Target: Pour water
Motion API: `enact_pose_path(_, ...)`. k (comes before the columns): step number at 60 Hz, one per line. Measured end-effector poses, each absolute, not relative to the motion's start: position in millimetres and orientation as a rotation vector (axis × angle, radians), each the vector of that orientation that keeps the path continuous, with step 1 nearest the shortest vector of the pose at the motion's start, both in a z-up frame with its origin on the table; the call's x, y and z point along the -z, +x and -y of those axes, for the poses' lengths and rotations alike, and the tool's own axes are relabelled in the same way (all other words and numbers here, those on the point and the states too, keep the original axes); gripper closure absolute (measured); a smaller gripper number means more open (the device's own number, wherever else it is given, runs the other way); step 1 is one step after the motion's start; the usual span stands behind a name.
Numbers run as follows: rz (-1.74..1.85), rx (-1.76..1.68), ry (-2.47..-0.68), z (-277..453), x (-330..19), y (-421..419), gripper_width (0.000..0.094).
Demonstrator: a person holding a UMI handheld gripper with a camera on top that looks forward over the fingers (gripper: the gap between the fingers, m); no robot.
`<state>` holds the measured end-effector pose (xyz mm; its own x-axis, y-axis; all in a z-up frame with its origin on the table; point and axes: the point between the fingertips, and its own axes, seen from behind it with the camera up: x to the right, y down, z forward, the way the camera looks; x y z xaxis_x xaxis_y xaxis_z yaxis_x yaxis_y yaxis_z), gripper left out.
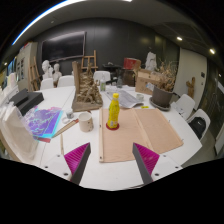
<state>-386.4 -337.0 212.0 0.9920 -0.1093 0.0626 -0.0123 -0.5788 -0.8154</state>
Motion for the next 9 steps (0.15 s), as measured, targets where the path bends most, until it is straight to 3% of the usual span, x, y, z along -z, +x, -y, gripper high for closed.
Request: enact_pose_path(9, -0.063, 0.138, -2.187, 340.2, -209.9, -376.3, 0.0071)
